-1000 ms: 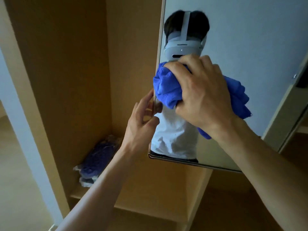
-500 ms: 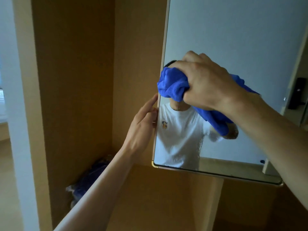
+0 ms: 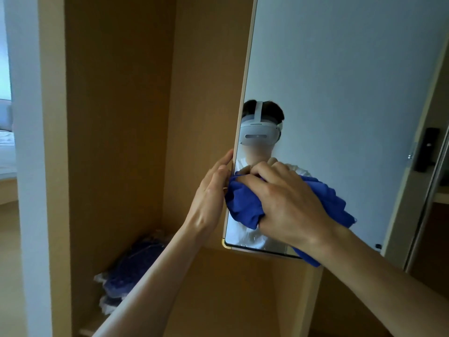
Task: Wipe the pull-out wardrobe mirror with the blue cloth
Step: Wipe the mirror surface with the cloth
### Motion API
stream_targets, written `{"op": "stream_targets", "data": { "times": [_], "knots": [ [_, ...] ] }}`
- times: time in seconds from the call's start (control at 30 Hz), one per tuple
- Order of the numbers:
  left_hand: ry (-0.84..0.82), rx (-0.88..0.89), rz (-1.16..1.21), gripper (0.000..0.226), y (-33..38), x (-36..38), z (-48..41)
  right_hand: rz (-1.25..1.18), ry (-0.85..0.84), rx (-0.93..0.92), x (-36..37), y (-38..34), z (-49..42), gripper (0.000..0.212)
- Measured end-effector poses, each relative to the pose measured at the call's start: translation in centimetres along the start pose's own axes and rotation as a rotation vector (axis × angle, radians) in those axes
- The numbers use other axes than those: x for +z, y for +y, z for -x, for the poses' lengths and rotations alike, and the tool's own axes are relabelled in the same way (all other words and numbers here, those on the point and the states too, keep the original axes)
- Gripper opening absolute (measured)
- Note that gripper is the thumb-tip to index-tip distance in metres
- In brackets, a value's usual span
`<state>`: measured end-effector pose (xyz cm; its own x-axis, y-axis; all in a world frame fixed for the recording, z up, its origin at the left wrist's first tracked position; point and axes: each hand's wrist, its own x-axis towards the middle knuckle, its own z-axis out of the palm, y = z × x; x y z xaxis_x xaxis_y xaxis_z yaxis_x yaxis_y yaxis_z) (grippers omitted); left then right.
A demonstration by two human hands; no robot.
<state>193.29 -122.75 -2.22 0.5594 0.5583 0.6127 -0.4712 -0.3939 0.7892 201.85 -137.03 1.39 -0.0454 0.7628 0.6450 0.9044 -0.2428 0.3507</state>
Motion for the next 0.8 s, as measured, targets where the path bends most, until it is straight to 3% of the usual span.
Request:
{"op": "stream_targets", "data": {
  "times": [0.23, 0.4, 0.53, 0.63, 0.8],
  "knots": [
    [0.008, -0.013, -0.010, 0.035, 0.7, 0.4, 1.0, 0.034, -0.018, -0.001, -1.2, -0.1, -0.7, 0.047],
    [0.000, 0.018, -0.134, 0.059, 0.5, 0.4, 1.3, 0.107, 0.095, 0.057, -4.9, 2.0, -3.3, 0.054],
    [0.037, 0.005, -0.100, 0.063, 0.3, 1.0, 2.0, 0.121, 0.166, 0.106, -7.6, 4.3, -5.1, 0.056],
    [0.088, -0.007, -0.048, 0.058, 0.4, 1.6, 2.3, 0.111, 0.145, 0.092, -7.8, 4.8, -5.1, 0.054],
    [0.124, 0.052, -0.199, 0.054, 0.1, 2.1, 2.3, 0.071, 0.040, 0.025, -5.5, 4.2, -2.2, 0.056]
  ]
}}
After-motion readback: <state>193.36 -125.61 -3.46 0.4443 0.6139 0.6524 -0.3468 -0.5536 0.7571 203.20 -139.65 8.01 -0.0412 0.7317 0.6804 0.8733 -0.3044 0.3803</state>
